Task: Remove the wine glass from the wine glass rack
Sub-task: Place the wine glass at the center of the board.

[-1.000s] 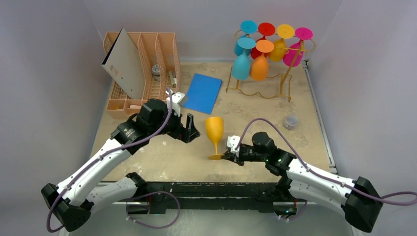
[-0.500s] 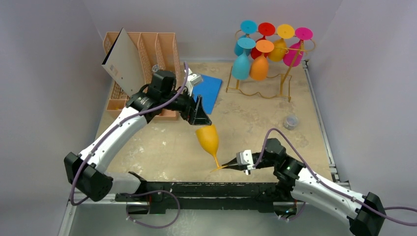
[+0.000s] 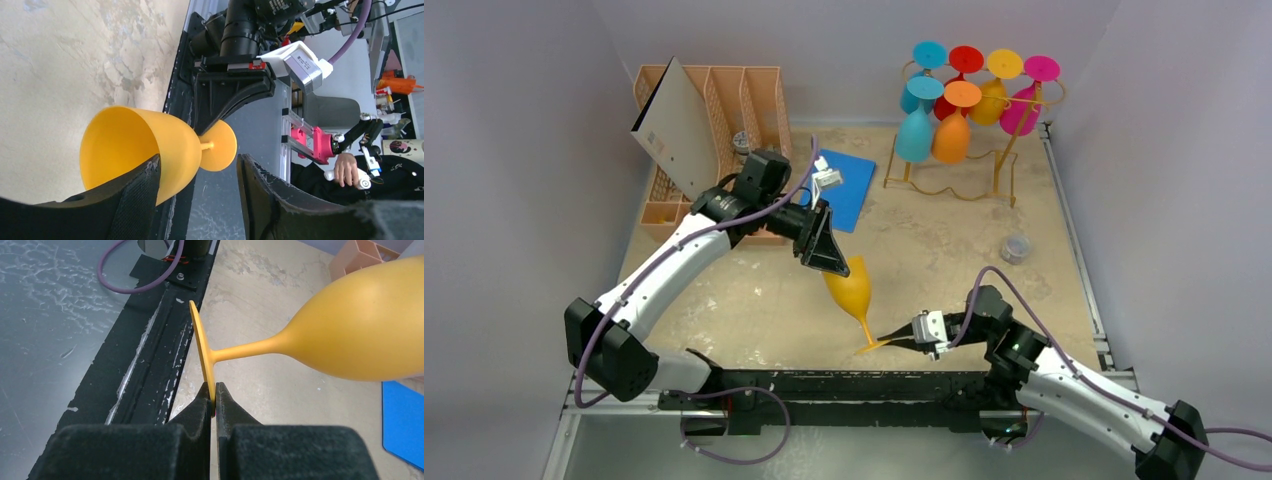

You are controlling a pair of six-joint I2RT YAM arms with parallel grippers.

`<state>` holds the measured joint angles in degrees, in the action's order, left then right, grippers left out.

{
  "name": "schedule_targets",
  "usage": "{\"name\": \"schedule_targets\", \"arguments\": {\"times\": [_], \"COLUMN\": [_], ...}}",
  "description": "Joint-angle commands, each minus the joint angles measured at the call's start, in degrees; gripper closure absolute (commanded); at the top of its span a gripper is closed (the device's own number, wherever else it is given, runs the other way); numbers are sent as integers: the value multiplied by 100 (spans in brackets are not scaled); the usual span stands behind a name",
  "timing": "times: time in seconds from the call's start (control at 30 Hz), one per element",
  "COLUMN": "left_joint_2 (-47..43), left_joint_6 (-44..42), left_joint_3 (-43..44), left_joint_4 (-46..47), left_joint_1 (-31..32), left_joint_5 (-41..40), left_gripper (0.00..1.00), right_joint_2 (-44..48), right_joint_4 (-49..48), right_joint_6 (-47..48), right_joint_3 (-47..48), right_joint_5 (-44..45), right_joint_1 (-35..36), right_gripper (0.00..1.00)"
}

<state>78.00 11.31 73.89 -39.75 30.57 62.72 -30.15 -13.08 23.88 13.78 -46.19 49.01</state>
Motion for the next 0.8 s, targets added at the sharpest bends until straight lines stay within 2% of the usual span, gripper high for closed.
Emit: {"name": "schedule_targets", "arguments": {"times": [0.0, 0.17, 0.27, 0.33, 0.57, 0.77], "left_joint_2": [-37, 37, -7, -28, -138, -252], "left_joint_6": [-324, -615, -695, -721, -745, -753], "left_joint_3": [-163, -164, -200, -216, -234, -281], "left_joint_4": [-185, -574, -582, -583, -526, -490], "left_joint_1": [105, 271, 307, 301, 306, 305], "left_joint_5": [195, -53, -32, -29, 44, 2], "left_gripper": [46, 49, 57, 64, 100, 100], "right_joint_2": [-145, -264, -315, -365, -455, -473], "right_joint_4": [-264, -561, -542, -476, -332, -223], "right_joint_6": [112, 43, 57, 80, 155, 216], "right_joint_3": [63, 38, 49, 67, 111, 151], "right_joint_5": [-135, -60, 34, 48, 80, 169], "right_joint_1": [8, 7, 5, 4, 5, 8], "right_gripper": [100, 100, 100, 100, 100, 100]}}
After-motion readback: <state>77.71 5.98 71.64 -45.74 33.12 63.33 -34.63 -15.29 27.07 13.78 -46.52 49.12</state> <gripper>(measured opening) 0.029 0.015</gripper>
